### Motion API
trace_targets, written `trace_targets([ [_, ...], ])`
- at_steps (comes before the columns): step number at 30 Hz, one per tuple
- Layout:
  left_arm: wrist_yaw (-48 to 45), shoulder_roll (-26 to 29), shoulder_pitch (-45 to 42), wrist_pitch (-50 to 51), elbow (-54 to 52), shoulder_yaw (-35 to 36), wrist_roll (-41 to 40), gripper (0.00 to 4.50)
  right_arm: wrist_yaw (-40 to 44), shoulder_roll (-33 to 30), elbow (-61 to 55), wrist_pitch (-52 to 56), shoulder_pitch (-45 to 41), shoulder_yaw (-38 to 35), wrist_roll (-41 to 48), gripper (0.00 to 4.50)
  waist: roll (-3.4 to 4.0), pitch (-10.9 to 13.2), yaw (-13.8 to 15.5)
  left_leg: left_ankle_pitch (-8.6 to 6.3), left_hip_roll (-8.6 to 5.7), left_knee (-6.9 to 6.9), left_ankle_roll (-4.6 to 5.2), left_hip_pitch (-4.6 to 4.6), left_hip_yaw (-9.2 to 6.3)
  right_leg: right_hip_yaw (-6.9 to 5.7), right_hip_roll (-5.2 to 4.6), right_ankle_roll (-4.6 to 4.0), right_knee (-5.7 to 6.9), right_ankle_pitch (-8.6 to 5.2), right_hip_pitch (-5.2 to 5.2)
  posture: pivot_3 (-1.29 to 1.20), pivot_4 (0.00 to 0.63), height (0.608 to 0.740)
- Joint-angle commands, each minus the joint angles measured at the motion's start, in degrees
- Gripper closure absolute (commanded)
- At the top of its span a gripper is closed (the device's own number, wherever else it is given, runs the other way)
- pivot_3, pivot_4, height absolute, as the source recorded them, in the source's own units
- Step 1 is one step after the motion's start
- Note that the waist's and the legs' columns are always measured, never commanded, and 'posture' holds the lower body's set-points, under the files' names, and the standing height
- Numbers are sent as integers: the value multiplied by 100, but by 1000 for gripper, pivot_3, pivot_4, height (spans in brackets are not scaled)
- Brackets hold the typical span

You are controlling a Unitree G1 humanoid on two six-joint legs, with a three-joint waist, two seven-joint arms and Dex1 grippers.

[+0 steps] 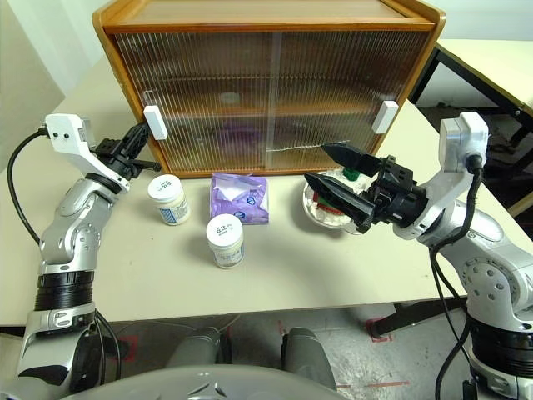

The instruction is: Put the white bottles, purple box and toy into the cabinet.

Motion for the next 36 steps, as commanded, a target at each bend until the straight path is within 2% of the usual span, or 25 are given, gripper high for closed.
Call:
trace_targets([
  [1,-126,-97,-137,24,132,-199,73,4483,-55,-3,-111,-96,48,-74,-24,0,0,0,-5,0,0,0,0,-2,1,2,2,0,0,0,-2,-119,0,740],
  [9,-354,-246,-476,37,381,-411,115,4483,-125,-9,-172,-99,102,-129,-4,0,-1,-1,-26,8,-1,11,14,-60,8,18,15,3,5,17,-60,-131,0,740],
  [36,-1040,-722,-1319,-65,1052,-1048,248,4483,-304,35,-292,-164,207,-127,-6,0,0,-2,-174,20,-3,22,34,-65,11,29,24,12,7,25,-60,-172,0,740],
])
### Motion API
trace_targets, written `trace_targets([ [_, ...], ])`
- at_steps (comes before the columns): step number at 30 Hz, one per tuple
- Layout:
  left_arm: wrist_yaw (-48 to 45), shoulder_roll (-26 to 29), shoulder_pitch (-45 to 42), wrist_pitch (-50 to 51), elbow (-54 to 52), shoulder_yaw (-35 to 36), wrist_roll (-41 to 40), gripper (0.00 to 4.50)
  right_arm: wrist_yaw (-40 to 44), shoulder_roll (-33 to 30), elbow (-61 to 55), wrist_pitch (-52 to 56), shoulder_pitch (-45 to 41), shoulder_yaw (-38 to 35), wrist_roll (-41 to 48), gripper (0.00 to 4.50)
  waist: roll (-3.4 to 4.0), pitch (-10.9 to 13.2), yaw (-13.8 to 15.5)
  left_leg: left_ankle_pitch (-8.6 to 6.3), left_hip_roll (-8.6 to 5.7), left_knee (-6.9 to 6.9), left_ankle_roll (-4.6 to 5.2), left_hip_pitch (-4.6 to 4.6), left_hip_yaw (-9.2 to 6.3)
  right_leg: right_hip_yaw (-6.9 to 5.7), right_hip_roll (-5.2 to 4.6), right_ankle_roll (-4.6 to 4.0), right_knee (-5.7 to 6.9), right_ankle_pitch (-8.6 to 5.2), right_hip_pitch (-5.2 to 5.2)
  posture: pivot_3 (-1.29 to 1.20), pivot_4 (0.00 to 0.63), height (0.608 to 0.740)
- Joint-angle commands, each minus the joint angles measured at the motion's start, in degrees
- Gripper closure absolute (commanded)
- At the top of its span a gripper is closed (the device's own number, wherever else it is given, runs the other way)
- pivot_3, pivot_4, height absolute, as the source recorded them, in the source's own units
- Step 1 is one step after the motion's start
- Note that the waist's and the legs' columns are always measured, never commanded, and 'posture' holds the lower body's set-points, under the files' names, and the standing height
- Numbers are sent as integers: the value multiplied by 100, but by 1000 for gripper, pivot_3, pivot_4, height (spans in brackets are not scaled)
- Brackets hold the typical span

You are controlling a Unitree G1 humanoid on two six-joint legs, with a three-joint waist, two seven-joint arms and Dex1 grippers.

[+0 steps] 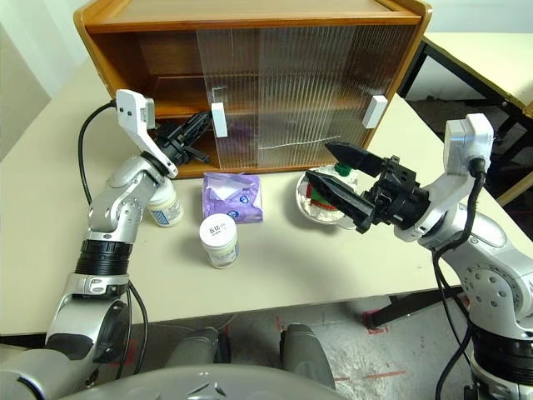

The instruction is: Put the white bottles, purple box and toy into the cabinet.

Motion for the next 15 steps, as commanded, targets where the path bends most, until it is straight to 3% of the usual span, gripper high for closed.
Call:
trace_targets([
  [1,-122,-104,-181,-79,212,-143,117,4483,-33,8,-89,-97,56,-74,-15,0,0,0,3,0,0,1,0,0,0,0,1,1,0,0,0,-176,0,740],
  [15,-408,-508,-507,-231,597,-344,246,4483,-139,9,-179,-141,161,-103,1,0,0,-1,-117,2,-1,6,4,-3,1,4,2,5,0,4,1,-198,0,740],
])
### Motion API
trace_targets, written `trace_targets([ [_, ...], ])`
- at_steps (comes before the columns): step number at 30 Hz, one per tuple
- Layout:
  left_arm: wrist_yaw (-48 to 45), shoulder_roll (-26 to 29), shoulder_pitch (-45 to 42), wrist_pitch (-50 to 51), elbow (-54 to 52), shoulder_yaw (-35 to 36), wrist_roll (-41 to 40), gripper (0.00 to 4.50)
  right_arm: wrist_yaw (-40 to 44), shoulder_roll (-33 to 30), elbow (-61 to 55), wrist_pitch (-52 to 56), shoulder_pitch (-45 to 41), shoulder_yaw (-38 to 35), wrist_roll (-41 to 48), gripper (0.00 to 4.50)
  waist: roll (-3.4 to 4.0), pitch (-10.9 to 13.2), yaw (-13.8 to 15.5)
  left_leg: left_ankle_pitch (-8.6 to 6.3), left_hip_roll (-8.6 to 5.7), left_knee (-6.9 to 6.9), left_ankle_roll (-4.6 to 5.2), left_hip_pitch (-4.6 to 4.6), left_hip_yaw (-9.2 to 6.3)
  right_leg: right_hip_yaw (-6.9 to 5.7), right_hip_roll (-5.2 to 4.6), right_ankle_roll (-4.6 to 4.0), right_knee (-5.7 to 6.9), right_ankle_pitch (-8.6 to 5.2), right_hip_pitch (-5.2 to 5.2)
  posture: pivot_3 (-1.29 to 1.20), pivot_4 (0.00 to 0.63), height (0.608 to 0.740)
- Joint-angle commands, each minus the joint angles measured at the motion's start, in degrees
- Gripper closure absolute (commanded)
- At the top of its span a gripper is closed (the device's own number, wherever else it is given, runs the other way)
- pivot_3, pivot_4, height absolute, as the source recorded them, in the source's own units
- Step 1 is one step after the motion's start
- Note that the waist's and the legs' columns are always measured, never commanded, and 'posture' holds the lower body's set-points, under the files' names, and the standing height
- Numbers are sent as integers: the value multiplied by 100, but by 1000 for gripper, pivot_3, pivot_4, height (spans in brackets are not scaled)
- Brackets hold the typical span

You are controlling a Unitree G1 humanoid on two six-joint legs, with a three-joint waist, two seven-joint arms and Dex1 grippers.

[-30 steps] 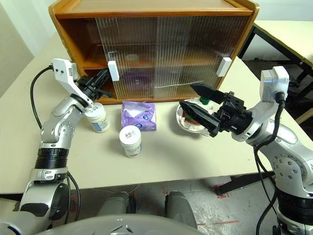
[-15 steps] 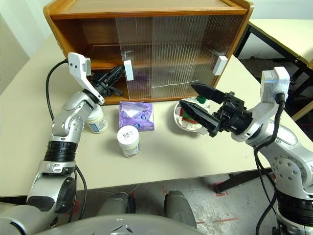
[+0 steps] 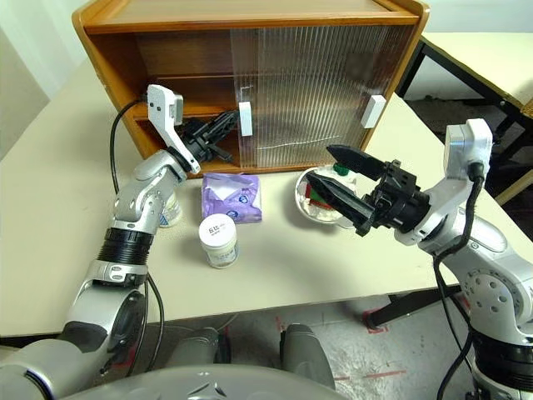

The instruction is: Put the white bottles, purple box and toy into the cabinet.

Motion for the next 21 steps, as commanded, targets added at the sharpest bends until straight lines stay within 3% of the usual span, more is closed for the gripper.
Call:
trace_targets([
  [1,-87,-77,-128,-43,122,-114,86,4483,-36,3,-140,-106,29,-91,0,0,0,0,-29,0,0,0,0,0,0,0,0,0,0,0,0,-200,0,740],
  [12,-177,-145,-315,-266,455,-49,100,4483,-49,-6,-141,-125,65,-106,-9,0,1,-1,-91,2,0,8,4,1,2,5,3,7,2,7,0,-200,0,740],
  [21,-340,98,195,394,-756,36,-318,4483,49,-38,34,-139,-69,-12,-48,0,6,-4,-181,-1,1,11,-2,1,1,10,2,8,5,13,0,-163,0,740],
])
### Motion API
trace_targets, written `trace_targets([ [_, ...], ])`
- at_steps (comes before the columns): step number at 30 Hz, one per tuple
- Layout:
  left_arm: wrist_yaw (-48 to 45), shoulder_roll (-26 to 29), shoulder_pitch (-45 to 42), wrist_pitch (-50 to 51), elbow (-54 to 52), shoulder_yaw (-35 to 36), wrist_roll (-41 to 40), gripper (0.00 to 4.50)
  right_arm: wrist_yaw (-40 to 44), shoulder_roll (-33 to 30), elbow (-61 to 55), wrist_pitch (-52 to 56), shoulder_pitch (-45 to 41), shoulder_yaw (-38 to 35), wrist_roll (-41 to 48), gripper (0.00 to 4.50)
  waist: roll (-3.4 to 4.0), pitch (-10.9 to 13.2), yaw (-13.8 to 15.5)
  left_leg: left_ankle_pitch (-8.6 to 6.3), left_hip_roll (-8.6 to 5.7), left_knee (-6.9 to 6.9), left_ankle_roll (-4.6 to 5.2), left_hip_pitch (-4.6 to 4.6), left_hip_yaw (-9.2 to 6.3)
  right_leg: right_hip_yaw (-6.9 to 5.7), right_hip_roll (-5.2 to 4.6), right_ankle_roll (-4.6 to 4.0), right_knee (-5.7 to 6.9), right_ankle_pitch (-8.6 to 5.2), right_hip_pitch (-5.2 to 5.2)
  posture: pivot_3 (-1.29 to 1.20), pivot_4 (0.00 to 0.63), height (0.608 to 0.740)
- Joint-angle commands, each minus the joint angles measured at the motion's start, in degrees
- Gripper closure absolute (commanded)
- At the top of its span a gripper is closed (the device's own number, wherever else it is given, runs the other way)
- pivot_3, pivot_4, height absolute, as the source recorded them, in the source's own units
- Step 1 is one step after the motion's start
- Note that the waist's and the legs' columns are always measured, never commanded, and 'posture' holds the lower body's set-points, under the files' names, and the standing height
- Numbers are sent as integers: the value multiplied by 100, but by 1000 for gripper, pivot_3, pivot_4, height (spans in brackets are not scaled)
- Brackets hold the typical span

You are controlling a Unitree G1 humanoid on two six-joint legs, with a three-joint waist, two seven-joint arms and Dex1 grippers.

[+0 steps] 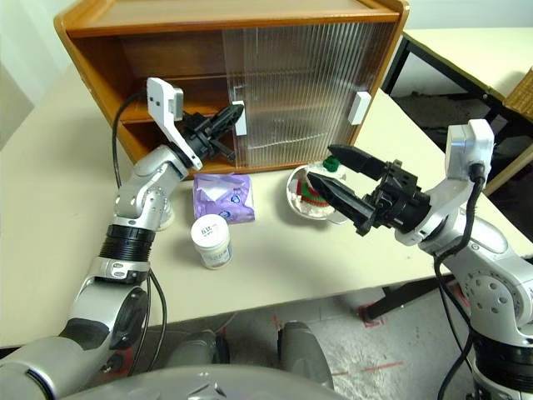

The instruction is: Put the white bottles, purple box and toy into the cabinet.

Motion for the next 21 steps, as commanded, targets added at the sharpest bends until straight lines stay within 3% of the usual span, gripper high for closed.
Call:
trace_targets([
  [1,-60,111,201,381,-501,-5,-188,4483,83,-33,67,-75,-106,15,-55,0,0,0,16,0,0,1,0,0,-1,-1,0,0,2,0,0,-153,0,740],
  [9,17,686,644,936,-1462,445,-601,4483,331,-24,348,-50,-349,157,-157,0,4,-2,34,-5,3,38,-9,-1,-1,0,0,14,13,8,6,-103,0,740],
  [12,-64,963,1010,906,-1626,801,-789,3537,412,-4,454,-56,-441,217,-202,0,7,-3,34,-5,6,44,-9,3,0,0,1,14,18,11,7,-82,0,740],
  [21,-1125,1797,2237,267,-1505,1310,-952,95,626,4,723,-41,-693,355,-294,0,8,-3,273,-5,10,47,-9,4,5,-4,-5,-7,21,20,-1,-37,0,740],
])
